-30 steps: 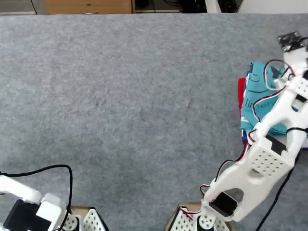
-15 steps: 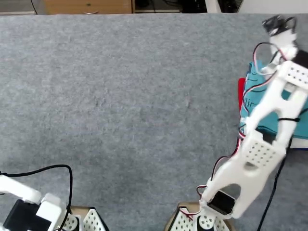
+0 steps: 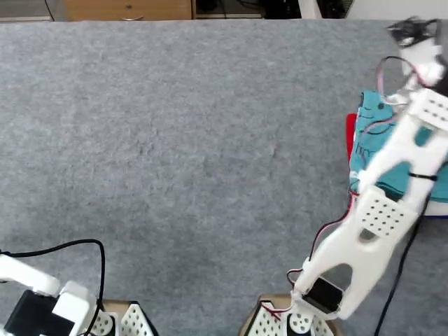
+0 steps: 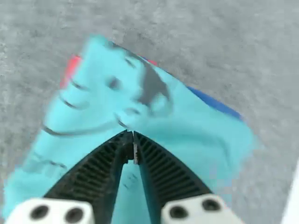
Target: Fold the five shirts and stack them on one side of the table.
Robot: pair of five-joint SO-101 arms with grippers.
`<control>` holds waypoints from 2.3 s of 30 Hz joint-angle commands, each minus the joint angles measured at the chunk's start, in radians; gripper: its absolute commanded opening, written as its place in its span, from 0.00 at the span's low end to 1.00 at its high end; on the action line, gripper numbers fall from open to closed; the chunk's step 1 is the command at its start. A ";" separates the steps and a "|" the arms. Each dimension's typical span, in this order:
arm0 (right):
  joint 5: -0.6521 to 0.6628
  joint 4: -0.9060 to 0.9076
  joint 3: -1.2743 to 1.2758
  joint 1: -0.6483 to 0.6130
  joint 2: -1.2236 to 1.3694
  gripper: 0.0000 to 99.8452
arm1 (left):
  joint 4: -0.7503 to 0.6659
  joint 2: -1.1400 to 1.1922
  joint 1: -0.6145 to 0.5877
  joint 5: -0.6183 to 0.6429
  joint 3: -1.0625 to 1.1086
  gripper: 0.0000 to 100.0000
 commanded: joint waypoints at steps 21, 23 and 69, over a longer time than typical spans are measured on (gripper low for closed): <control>0.080 0.127 -0.369 0.228 0.099 0.00 | 0.055 -0.042 0.000 -0.005 -0.117 0.02; 0.074 0.138 -0.348 0.225 0.041 0.00 | 0.057 -0.044 0.003 -0.005 -0.118 0.02; -0.344 0.130 1.452 -0.213 -1.566 0.00 | 0.178 -0.661 0.614 0.155 0.264 0.02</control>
